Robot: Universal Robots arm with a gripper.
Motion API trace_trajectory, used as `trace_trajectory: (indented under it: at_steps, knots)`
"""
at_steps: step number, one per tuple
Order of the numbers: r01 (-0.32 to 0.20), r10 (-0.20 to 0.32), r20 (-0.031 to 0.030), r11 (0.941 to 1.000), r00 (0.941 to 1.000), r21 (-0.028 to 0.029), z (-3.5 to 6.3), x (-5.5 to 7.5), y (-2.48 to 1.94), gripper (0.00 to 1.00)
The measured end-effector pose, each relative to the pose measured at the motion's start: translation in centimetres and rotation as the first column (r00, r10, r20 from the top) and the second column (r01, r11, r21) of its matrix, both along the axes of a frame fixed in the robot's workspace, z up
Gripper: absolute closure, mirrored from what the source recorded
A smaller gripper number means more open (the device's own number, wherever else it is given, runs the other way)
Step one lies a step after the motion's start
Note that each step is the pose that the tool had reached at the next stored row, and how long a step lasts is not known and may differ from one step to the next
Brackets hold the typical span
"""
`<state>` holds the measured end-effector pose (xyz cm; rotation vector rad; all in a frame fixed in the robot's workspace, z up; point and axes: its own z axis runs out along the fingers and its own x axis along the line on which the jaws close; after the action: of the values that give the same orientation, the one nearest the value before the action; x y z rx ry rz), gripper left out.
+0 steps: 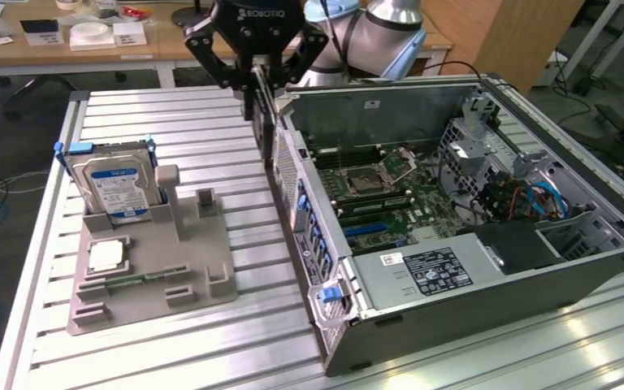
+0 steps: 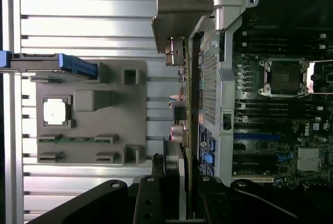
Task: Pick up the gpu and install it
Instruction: 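Pick up the gpu and move the gpu toward the slot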
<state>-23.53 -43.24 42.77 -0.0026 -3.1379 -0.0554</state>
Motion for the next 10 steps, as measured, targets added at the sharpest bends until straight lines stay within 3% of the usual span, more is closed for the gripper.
trace_trajectory:
  at_steps: [10]
  knots:
    - [0.000,0.000,-0.0009,1.0000,1.0000,-0.0001,0.00,1.9,0.00,0.72]
